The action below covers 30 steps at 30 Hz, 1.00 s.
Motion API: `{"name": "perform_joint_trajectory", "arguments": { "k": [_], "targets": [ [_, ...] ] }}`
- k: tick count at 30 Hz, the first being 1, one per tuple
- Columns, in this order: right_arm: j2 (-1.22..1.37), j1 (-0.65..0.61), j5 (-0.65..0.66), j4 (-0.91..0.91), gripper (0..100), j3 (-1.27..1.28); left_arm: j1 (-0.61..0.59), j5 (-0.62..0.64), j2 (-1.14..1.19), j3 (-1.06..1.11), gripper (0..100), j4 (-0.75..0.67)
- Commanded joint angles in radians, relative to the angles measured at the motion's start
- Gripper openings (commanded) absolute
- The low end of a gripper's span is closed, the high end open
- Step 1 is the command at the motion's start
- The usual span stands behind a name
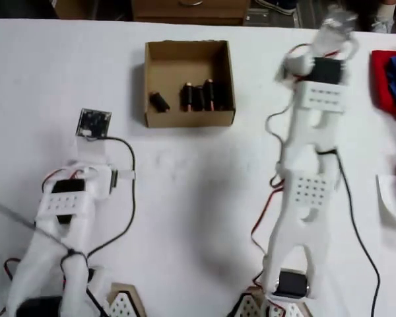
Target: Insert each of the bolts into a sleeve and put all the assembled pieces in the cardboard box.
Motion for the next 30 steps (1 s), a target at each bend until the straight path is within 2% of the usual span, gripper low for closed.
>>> {"name": "perform_joint_trajectory", "arguments": {
  "k": [1,3,6,13,18,22,25,30],
  "targets": [
    [-0.252,0.077,-0.002,0.028,2.0,-0.002,0.002,-0.003,-0.212,-0.051,13,0.272],
    [-0.387,0.113,-0.002,0.028,2.0,0.078,-0.003,-0.003,-0.316,-0.045,13,0.361],
    [-0.616,0.148,-0.002,0.028,2.0,0.336,-0.005,-0.003,-0.470,0.031,13,0.417],
    [-1.198,0.125,-0.002,0.010,2.4,1.336,-0.005,-0.003,-0.885,0.282,13,0.417],
    [-1.432,0.113,-0.002,-0.176,2.4,1.863,-0.006,-0.003,-1.220,0.444,13,0.440],
    [-1.532,0.090,-0.002,-0.407,2.4,2.196,-0.003,0.002,-1.214,0.585,14,0.436],
    [-1.592,0.041,-0.002,-0.553,2.2,2.420,0.000,0.003,-1.203,0.593,14,0.448],
    [-1.704,-0.091,-0.002,-0.611,2.0,2.696,0.002,0.002,-1.198,0.593,14,0.450]
  ]
}}
